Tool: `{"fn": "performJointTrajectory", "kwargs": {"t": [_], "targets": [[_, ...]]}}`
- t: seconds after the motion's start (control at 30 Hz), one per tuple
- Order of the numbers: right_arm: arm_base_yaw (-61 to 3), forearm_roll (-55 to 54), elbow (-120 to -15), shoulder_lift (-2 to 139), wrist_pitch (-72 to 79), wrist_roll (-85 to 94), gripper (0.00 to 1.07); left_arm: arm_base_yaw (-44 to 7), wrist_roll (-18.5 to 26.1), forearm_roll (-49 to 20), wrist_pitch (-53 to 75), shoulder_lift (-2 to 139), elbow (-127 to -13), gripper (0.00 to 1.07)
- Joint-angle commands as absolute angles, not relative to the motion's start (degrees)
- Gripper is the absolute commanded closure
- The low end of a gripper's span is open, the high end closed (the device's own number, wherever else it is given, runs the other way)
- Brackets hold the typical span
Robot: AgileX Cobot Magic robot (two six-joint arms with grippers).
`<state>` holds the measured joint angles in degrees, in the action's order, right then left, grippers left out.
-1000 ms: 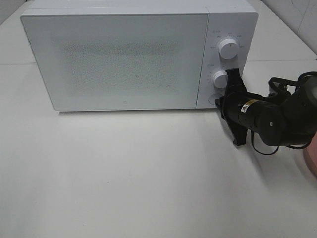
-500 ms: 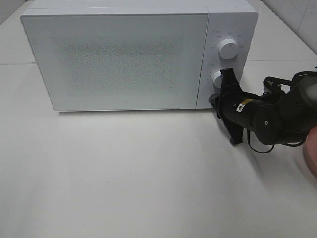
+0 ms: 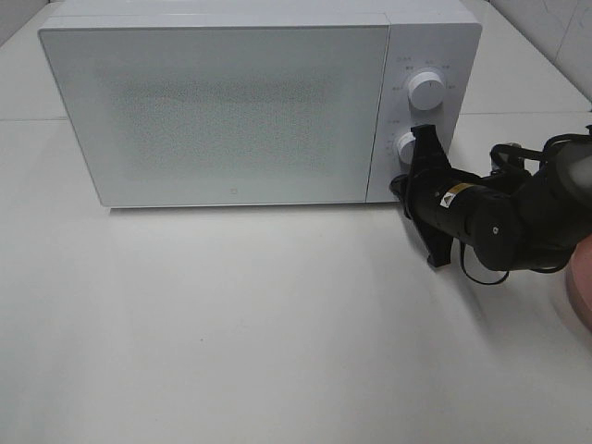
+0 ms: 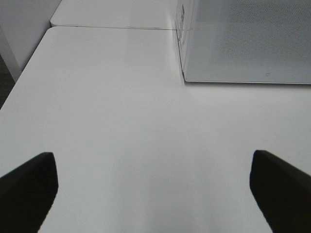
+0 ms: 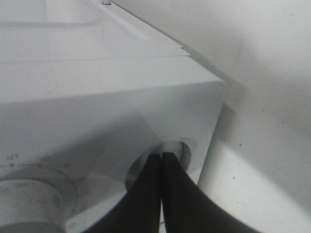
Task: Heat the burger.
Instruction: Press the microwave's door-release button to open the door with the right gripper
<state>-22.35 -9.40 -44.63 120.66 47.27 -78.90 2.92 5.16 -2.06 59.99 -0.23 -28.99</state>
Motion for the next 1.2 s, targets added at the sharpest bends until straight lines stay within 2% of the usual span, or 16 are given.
{"fn": "performJointTrajectory", "kwargs": {"t": [0.03,0.97,1.2], "targets": [[-21.54,-11.23,-47.96,119.23,55.98,-77.52,1.07,2.69,4.93,-2.18,59.99,-1.38,-28.93,0.04],[-21.54,-13.81,-53.00,119.81,52.43,-77.06,1.07,2.69,4.93,-2.18,59.99,-1.38,-28.93,0.04],[-24.24,-15.30,-53.00,119.81,49.27,-77.98,1.07,2.69,4.93,-2.18,59.99,-1.38,-28.93,0.04]]}}
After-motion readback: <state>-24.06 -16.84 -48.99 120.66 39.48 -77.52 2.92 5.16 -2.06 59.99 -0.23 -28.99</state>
